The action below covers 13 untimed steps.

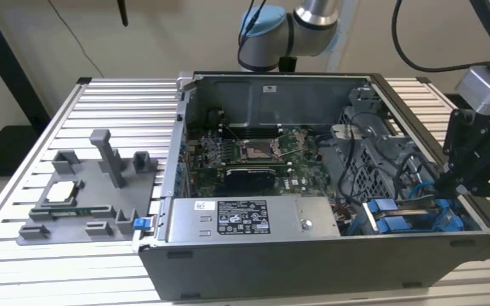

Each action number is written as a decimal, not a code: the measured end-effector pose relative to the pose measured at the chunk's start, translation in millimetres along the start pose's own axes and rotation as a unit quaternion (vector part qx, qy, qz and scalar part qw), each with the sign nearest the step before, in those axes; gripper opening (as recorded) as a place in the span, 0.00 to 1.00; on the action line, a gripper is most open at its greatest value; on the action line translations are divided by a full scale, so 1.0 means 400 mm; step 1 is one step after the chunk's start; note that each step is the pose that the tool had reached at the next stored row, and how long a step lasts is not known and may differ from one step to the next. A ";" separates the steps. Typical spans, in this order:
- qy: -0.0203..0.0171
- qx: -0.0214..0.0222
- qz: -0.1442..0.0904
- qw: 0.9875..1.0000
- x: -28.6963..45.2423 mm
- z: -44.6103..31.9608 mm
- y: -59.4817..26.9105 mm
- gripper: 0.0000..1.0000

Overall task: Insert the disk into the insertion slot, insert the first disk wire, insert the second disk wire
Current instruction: 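Insert the first disk wire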

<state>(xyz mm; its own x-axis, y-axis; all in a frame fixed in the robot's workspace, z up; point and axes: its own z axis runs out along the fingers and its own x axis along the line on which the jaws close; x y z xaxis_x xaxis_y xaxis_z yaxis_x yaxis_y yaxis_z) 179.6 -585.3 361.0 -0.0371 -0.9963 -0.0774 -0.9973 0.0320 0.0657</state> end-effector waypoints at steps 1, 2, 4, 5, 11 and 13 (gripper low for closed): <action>0.000 0.000 0.004 1.000 0.000 0.001 0.001 0.00; -0.001 0.001 0.009 1.000 0.000 0.002 0.002 0.00; -0.001 0.001 0.015 1.000 0.000 0.004 0.007 0.00; -0.001 0.001 0.017 1.000 0.000 0.006 0.011 0.00; -0.001 0.001 0.027 1.000 -0.005 0.017 0.032 0.00; -0.001 -0.002 0.027 1.000 -0.008 0.021 0.032 0.00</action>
<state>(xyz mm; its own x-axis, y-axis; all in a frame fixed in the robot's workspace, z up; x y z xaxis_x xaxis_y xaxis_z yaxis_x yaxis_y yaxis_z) 166.3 -580.9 353.9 -0.0912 -0.9929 -0.0759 -0.9936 0.0857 0.0731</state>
